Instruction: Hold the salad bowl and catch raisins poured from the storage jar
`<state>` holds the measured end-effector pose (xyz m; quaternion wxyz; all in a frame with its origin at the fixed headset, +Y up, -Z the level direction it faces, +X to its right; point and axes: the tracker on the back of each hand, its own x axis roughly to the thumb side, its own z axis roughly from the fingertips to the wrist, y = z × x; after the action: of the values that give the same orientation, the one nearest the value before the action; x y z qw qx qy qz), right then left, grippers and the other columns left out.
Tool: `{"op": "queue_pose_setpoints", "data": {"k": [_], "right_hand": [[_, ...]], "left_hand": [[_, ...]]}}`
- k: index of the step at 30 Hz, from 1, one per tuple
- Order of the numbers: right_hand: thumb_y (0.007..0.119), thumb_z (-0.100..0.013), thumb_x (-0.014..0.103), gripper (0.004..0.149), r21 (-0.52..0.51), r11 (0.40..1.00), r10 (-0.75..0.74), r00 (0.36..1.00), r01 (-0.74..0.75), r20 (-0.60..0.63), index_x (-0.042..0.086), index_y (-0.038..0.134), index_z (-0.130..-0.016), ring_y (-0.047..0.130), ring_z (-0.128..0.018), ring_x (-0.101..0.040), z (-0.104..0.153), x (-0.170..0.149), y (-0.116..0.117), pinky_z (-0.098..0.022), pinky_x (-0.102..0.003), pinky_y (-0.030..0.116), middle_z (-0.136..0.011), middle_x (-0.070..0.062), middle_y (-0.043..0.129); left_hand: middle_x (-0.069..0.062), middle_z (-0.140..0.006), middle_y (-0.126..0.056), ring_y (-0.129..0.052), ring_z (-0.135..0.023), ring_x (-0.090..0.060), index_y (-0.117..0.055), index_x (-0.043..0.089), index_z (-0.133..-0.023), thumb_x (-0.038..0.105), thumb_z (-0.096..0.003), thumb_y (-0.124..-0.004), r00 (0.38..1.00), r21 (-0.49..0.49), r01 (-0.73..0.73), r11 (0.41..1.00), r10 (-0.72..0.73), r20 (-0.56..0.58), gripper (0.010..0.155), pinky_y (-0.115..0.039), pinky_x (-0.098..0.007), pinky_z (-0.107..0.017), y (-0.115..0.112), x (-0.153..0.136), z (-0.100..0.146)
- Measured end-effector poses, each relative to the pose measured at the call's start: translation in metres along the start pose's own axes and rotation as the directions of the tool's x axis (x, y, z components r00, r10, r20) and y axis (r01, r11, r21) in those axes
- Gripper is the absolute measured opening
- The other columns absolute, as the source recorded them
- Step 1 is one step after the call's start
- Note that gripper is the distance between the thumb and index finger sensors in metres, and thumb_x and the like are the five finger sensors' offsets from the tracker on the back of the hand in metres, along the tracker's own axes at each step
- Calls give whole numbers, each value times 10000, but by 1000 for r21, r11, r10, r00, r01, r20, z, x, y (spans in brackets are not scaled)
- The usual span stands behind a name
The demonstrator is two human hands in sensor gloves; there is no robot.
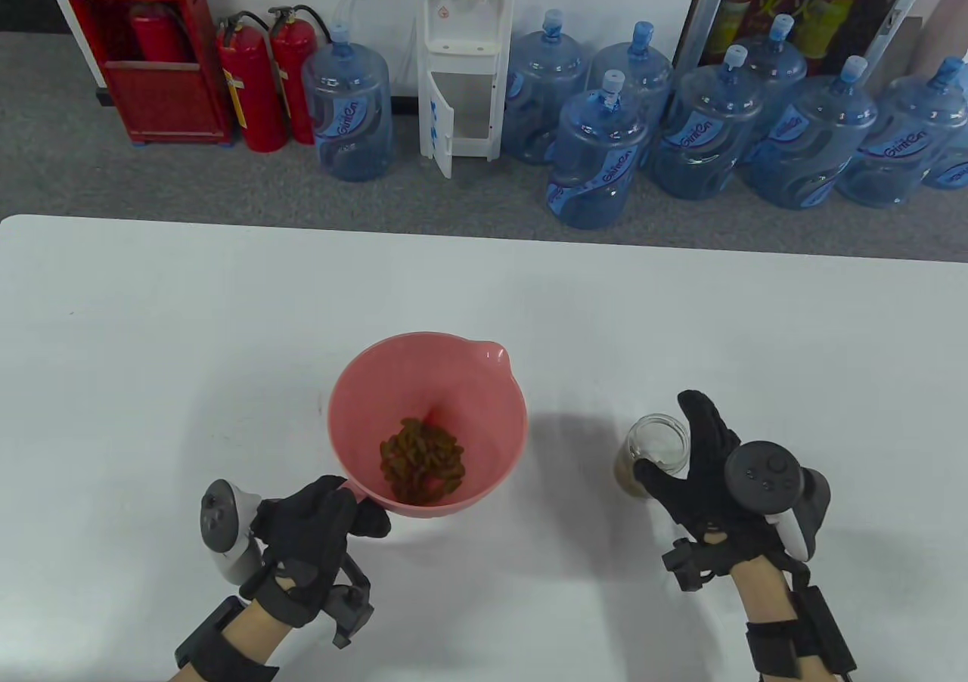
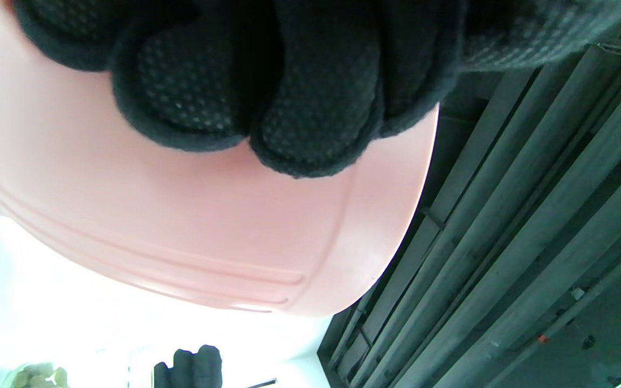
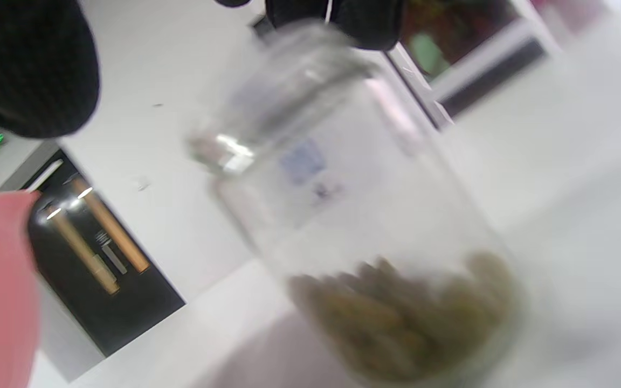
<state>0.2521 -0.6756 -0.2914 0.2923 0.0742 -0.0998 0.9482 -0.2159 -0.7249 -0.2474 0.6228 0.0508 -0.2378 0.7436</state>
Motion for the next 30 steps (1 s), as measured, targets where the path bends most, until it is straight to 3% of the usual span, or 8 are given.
{"op": "queue_pose_setpoints", "data": {"k": [5,10,18,30], "right_hand": [[767,-351,651,895,-89,960,278,934,-264,225,332,299,-1043,449,-1076,-306,14,70,3,-778,-592,336,-1124,14,318],[722,-348,668,874,-122,901,430,819,-417,380,350,292,-1040,403,-1086,-284,33,112,37,-777,-588,291,-1127,36,295],[745,-336,671,885,-101,898,429,800,-428,419,358,303,-1036,400,-1087,-271,46,108,70,-778,-587,279,-1125,40,309],[747,-334,675,878,-73,908,401,808,-412,431,370,313,-1034,410,-1088,-260,49,101,75,-780,-587,278,-1125,45,328]], "left_hand": [[-3,-461,-987,-958,-391,-336,-909,228,-483,498,-433,-697,1000,18,5,1000,-5,1,347,-731,-548,-452,3,0,0],[-4,-461,-987,-957,-391,-338,-909,226,-484,497,-433,-697,1000,25,10,1000,-10,-3,348,-730,-548,-452,4,-1,1],[-4,-465,-986,-956,-394,-337,-908,227,-486,498,-434,-696,1000,28,18,999,-17,-6,348,-730,-547,-454,2,0,1],[19,-468,-996,-975,-400,-318,-913,247,-484,511,-432,-695,989,19,130,991,-129,-71,346,-751,-528,-466,2,-4,-6]]}}
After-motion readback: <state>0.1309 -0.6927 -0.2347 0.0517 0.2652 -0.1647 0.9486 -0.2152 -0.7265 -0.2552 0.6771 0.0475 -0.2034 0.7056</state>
